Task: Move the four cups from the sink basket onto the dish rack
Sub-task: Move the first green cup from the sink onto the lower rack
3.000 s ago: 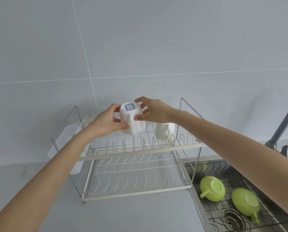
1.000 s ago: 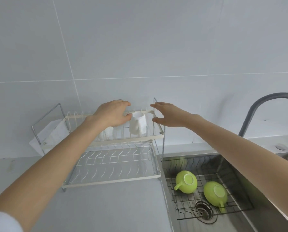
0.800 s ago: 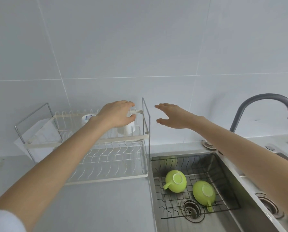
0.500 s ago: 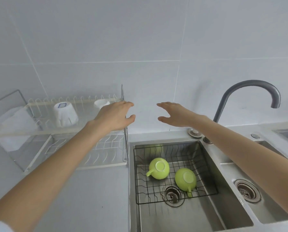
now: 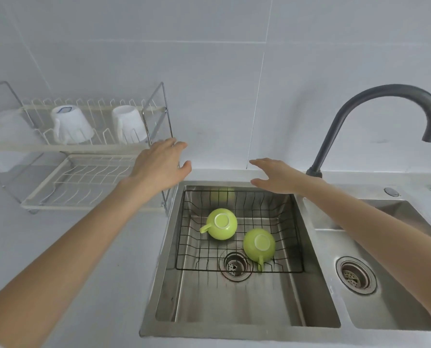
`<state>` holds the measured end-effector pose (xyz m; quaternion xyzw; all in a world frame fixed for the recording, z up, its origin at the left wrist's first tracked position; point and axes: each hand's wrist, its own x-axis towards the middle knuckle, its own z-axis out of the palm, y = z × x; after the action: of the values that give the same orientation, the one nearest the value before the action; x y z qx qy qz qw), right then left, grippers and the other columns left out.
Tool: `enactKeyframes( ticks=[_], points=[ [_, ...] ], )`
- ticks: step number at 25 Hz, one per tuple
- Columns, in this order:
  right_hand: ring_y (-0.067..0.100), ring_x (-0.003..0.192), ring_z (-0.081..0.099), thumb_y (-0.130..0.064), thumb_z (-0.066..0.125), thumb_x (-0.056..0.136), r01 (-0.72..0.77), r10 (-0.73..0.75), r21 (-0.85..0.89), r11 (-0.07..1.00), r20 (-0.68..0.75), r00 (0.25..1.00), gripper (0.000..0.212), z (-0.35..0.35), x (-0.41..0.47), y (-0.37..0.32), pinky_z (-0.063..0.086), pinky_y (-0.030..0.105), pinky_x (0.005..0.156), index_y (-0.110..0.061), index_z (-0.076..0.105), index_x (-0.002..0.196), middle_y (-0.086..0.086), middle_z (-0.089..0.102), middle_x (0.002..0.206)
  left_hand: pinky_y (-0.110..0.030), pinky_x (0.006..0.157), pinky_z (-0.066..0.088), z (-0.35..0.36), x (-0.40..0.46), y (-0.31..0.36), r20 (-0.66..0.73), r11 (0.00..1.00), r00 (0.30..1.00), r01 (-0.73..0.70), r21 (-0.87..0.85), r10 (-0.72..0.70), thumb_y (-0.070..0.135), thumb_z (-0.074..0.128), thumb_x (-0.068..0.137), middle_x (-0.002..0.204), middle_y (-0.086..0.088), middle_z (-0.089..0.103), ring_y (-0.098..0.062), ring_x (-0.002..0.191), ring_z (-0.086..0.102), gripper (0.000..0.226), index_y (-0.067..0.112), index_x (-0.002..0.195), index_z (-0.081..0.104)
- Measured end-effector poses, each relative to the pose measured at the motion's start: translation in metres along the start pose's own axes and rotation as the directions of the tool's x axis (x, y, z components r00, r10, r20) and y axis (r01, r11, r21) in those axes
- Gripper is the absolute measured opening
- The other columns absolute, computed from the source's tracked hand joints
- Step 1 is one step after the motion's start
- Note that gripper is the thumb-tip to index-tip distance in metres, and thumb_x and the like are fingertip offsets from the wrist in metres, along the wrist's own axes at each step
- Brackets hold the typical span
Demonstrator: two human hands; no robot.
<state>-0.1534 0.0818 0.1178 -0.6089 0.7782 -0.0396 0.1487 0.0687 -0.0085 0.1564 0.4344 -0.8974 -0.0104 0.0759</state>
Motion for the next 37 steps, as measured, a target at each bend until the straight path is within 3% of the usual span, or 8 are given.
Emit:
enactKeyframes(
  ticks=[5,12,28,33,37],
  points=[
    [0.025,0.139,0.029,-0.030,0.044,0.094,-0.038,0.038,0.035,0.999,0.009,0.999,0.059,0.016,-0.005,0.026,0.024,0.036,0.111,-0.015,0.021,0.146,0.006,0.028,0.154,-0.044,0.103,0.038,0.029,0.012,0.027,0.112,1.000,0.994,-0.017,0.003,0.016,0.033,0.040,0.093,0.148,-0.005,0.037,-0.026,0.135,0.035,0.051,0.014,0.140,0.033],
    [0.029,0.132,0.039,-0.028,0.048,0.093,-0.107,0.093,0.143,0.984,0.102,0.990,0.060,0.054,0.003,0.067,0.034,0.036,0.106,-0.011,0.023,0.145,0.014,0.038,0.147,-0.041,0.101,0.039,0.083,0.028,0.058,0.254,0.999,0.966,-0.049,-0.020,0.053,0.034,0.041,0.092,0.148,-0.002,0.037,-0.026,0.134,0.038,0.052,0.016,0.140,0.033],
    [0.038,0.130,0.039,-0.027,0.049,0.092,-0.357,0.219,0.326,0.875,0.392,0.894,0.066,0.167,0.030,0.123,0.034,0.040,0.107,-0.012,0.015,0.146,0.024,0.035,0.143,-0.041,0.094,0.044,0.224,0.056,0.109,0.599,0.987,0.786,-0.091,-0.131,0.152,0.036,0.041,0.092,0.145,-0.006,0.041,-0.027,0.129,0.043,0.052,0.016,0.140,0.032],
    [0.040,0.126,0.042,-0.023,0.049,0.092,-0.453,0.240,0.397,0.798,0.480,0.844,0.068,0.202,0.038,0.128,0.036,0.040,0.105,-0.012,0.010,0.147,0.026,0.039,0.138,-0.040,0.101,0.043,0.273,0.054,0.116,0.686,0.952,0.712,0.086,-0.293,0.146,0.040,0.048,0.090,0.142,-0.009,0.044,-0.026,0.128,0.044,0.060,0.013,0.141,0.031],
    [0.040,0.125,0.042,-0.021,0.047,0.092,-0.521,0.283,0.428,0.739,0.504,0.816,0.066,0.219,0.046,0.131,0.038,0.036,0.102,-0.010,0.011,0.146,0.028,0.039,0.136,-0.033,0.100,0.040,0.303,0.048,0.122,0.701,0.836,0.706,0.323,-0.443,0.099,0.032,0.054,0.088,0.135,-0.010,0.051,-0.026,0.125,0.048,0.053,0.008,0.134,0.039]
  ],
)
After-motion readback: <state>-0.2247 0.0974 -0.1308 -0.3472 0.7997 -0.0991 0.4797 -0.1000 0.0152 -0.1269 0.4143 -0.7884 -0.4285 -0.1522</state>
